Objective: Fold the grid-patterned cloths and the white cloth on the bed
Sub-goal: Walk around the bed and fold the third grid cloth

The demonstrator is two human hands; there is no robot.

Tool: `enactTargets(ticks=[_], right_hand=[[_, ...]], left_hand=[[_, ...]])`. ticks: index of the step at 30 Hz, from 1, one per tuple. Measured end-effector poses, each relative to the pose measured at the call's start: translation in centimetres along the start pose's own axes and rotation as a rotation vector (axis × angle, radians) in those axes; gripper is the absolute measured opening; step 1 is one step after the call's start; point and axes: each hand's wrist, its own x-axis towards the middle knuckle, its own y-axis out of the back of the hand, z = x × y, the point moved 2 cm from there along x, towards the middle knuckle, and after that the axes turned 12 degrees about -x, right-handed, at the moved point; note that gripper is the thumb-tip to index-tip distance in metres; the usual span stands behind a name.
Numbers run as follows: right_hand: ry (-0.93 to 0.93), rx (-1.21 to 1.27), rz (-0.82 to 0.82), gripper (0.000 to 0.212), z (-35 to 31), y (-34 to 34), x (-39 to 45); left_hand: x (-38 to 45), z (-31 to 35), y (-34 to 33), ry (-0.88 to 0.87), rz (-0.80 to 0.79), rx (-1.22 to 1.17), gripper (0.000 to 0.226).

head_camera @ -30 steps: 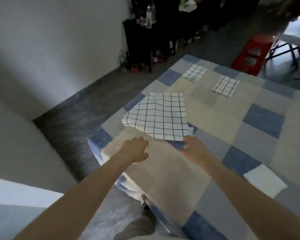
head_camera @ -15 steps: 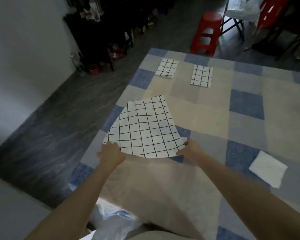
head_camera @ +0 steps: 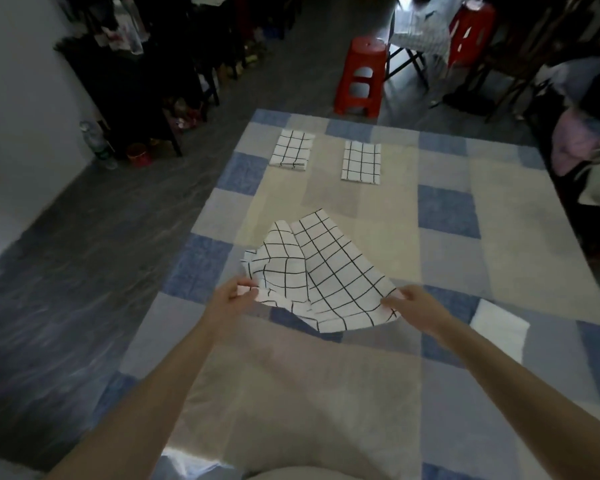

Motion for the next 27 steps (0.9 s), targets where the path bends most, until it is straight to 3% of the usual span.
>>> enactTargets(ticks=[3, 5, 7, 10, 12, 14, 17, 20, 23, 27], right_hand=[[0.065, 0.091, 0.143, 0.026, 1.7, 1.1, -1.4], [0.103, 0.190, 0.190, 0.037, 2.6, 1.5, -2.1], [0.066, 0.242, 0.210, 0.028, 3.3, 1.8, -2.9], [-0.120, 0.607, 0.127, 0.024, 4.9, 1.4, -2.9], [-0.248, 0.852, 0.061, 0.024, 5.0, 0.8, -3.4], [-0.340, 0.924, 0.064, 0.018, 4.9, 0.3, -3.8], [-0.398, 0.822, 0.117, 0.023, 5.0, -0.4, -3.8], [-0.424, 0.697, 0.054, 0.029, 5.4, -1.2, -3.5], [-0.472, 0.560, -0.022, 0.032, 6.2, -1.1, -2.6], [-0.372, 0.441, 0.040, 0.036, 3.3, 2.4, -0.5]], left_hand=[[1.1, 0.3, -2.0, 0.039, 0.022, -0.199, 0.010], [1.6, 0.7, -3.2, 0.114, 0.010, -0.325, 0.016], [1.9, 1.2, -4.3, 0.190, 0.004, -0.472, 0.030], [1.4, 1.9, -5.8, 0.329, 0.040, -0.744, 0.023], [0.2, 1.7, -6.8, 0.330, 0.131, -0.723, 0.012], [-1.1, 1.5, -8.3, 0.345, 0.072, -0.690, 0.021], [-2.9, 1.6, -10.3, 0.486, -0.226, -0.727, 0.027], [-3.3, 0.5, -10.4, 0.525, -0.432, -0.461, 0.019], [-2.2, -0.5, -9.1, 0.643, -0.453, -0.223, 0.008], [2.6, 3.5, -8.3, 0.645, -0.344, -0.221, 0.028]])
